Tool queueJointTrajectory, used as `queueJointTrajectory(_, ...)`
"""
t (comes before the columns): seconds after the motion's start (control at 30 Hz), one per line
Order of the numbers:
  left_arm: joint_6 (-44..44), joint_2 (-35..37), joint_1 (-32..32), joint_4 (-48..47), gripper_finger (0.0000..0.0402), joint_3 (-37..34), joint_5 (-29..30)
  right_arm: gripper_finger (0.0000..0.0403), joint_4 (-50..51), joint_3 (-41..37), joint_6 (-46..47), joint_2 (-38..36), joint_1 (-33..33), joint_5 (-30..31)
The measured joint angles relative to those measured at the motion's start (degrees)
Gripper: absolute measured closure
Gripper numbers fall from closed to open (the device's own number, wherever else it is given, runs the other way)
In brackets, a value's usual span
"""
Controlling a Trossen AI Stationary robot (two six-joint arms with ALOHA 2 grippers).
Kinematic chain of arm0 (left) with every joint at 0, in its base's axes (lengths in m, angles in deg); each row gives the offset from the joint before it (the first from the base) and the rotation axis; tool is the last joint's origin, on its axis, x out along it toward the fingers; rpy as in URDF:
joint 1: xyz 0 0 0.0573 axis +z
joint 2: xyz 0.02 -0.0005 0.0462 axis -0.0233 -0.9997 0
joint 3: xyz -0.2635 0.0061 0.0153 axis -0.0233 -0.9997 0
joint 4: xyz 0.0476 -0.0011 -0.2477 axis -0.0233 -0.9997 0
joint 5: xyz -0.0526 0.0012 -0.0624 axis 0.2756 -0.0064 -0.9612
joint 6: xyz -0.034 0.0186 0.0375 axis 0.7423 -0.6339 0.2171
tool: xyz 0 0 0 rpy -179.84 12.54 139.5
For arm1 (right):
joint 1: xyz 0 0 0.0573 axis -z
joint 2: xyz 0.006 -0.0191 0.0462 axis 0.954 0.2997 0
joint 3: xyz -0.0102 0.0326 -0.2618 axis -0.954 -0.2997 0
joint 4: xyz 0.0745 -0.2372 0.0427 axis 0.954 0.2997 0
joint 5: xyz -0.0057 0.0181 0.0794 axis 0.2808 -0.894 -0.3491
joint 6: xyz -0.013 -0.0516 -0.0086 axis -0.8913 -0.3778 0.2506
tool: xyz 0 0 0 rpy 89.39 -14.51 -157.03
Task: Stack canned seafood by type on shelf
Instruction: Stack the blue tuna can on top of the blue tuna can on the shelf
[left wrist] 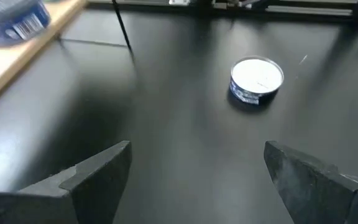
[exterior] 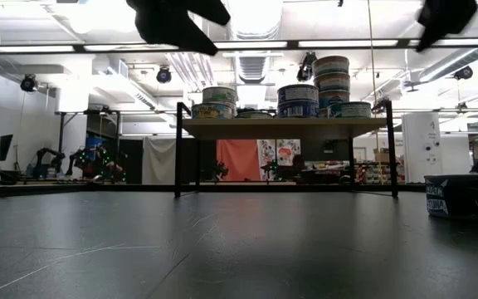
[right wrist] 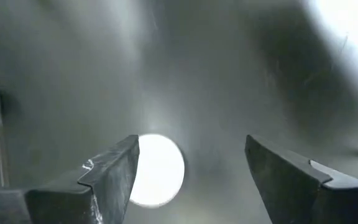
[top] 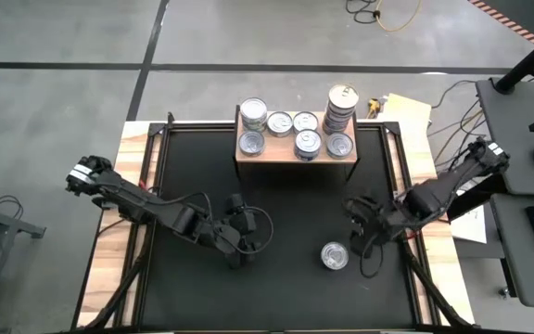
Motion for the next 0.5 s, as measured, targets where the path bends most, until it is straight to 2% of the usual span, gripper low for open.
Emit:
queueJointTrajectory(0.3, 0.19, -4.65, -1.31, 3.2, 0.0051, 0.04, -0.56, 0.014, -1.96, -9.86, 14.22, 0.0, -6.14, -0.21)
queueJointTrajectory(0.5, -1.6, -8.59, -2.05, 8.03, 0.0051, 0.04, -2.31, 0.0155, -9.49, -15.97, 16.97, 0.04, -8.35, 1.86)
